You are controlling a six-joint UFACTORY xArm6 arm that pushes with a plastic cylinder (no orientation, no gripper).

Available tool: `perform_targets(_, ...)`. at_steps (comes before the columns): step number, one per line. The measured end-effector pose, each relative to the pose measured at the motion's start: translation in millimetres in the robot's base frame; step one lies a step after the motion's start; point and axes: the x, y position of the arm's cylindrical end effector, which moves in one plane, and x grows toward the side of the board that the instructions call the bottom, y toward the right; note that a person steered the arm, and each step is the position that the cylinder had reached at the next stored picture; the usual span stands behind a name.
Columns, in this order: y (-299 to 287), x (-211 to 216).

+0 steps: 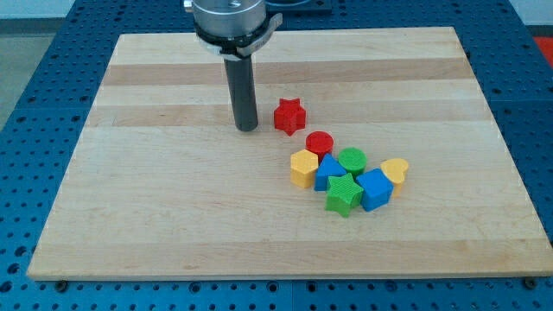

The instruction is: Push the red star left above the red circle

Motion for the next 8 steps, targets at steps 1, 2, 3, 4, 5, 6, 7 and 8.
perform_targets(1, 17.8, -7.3)
perform_targets(2, 29.6, -7.3)
perform_targets(3, 34.7, -7.3)
perform_targets(4, 34.3, -10.6)
perform_targets(5, 8.7, 9.4)
perform_targets(6, -8.4, 52.5)
perform_targets(7, -8.5, 95.6)
perform_targets(8, -1.1, 130.5)
